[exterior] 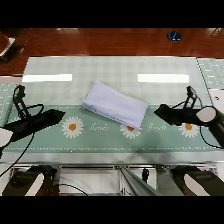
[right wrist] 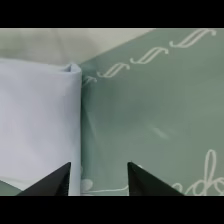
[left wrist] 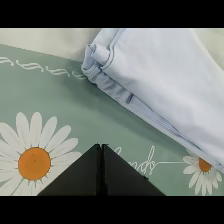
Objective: Fold the shirts.
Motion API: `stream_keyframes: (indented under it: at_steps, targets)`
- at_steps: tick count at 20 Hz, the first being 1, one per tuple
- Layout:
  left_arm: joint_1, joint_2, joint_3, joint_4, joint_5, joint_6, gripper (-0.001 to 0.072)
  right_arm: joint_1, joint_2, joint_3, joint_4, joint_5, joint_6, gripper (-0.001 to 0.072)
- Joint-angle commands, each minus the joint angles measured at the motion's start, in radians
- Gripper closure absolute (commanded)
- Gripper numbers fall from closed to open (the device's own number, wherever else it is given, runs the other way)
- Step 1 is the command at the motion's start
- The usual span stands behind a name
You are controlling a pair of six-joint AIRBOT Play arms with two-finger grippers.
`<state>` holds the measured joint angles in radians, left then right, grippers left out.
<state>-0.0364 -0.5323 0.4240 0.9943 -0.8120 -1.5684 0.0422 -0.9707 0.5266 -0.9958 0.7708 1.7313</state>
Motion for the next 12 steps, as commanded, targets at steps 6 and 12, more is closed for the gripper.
stream_keyframes:
  at_steps: [6, 12]
  targets:
    - [-0.002, -0.015, 0.000, -0.007, 0.001, 0.002, 0.0690, 0.061, -0.434, 0.176, 0.344, 0.132, -0.323, 0.0299]
    - [-0.002, -0.015, 0.000, -0.008, 0.001, 0.000, 0.0690, 0.144, -0.546, 0.392, 0.359, 0.201, -0.434, 0.0685]
